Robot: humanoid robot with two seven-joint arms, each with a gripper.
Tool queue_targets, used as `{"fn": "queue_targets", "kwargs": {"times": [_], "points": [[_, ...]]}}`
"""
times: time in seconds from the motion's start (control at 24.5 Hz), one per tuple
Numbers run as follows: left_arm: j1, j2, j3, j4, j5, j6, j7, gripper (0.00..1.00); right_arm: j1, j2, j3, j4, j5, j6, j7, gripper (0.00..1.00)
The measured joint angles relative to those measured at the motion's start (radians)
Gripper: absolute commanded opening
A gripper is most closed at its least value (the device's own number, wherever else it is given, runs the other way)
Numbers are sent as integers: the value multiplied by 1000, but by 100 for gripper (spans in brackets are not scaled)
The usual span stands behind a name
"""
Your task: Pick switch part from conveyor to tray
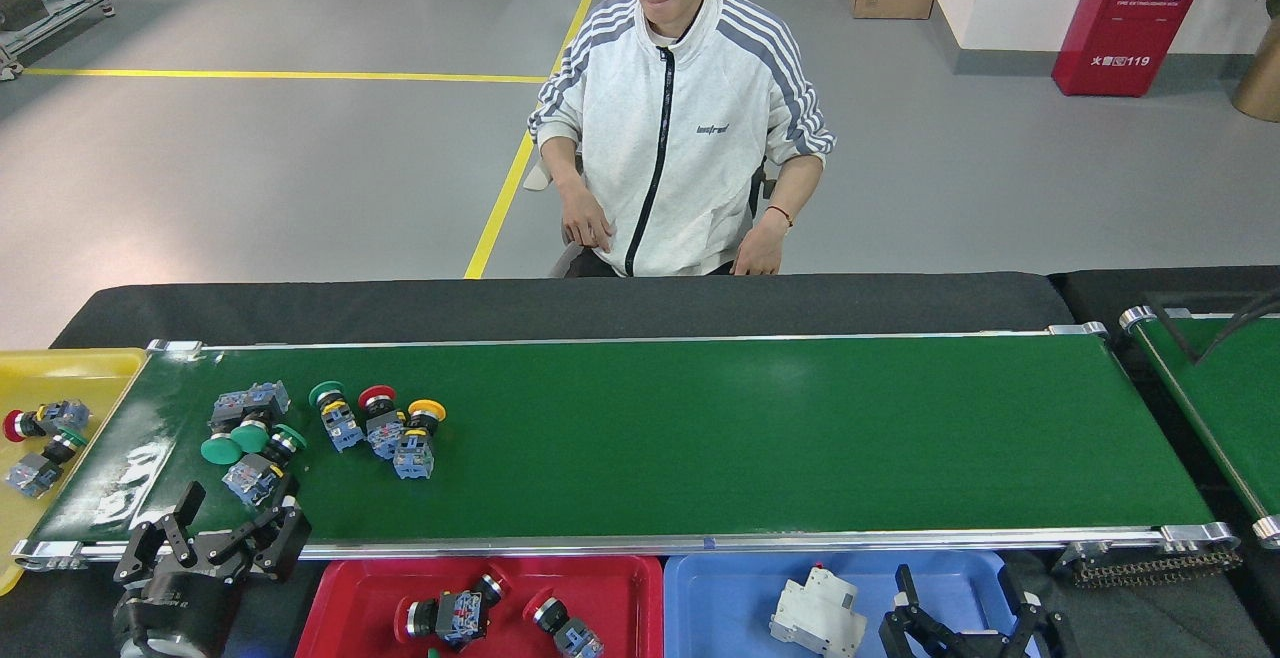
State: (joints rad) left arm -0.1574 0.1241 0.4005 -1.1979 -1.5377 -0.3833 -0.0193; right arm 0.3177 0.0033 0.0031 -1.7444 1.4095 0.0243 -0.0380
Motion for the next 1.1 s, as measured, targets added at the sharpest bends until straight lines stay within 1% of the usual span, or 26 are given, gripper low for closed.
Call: {"fn": "queue_targets", "kwargs": {"times": [0.08,0.12,0.16,0.2,0.24,0.29,0.33,0.41,0.45,0.53,0.69,0.86,1.02,1.1], "points": [[-42,28,-35,77,0,10,20,100,0,0,0,0,0,-1,0,99],[-60,49,-65,121,0,24,33,97,0,0,0,0,0,-1,0,99],[-72,66,-92,155,0,40,42,90,0,0,1,0,0,-1,0,99],[-85,82,-121,186,0,55,49,78,0,0,1,0,0,-1,0,99],[-96,95,-141,208,1,63,55,71,0,0,1,0,0,-1,0,99],[-104,105,-154,222,3,66,60,61,-1,0,1,0,0,-2,0,99],[-109,112,-162,233,6,68,65,39,-1,0,1,0,0,-2,0,99],[-111,114,-167,240,8,71,71,15,-1,0,1,0,0,-2,0,99],[-111,114,-167,241,8,72,73,9,-1,0,1,0,0,-2,0,99],[-111,114,-167,241,8,71,74,6,-2,0,1,0,0,-2,-1,99],[-110,113,-160,237,24,69,77,6,-2,0,1,-1,0,-2,-2,99],[-78,117,-160,160,95,54,75,6,-2,0,1,-1,0,-8,-3,99],[60,121,-164,-32,140,-15,66,7,-3,0,1,-4,0,-2,-3,99],[178,113,-168,-171,145,-92,65,7,-3,0,0,-5,0,-1,-3,99]]}}
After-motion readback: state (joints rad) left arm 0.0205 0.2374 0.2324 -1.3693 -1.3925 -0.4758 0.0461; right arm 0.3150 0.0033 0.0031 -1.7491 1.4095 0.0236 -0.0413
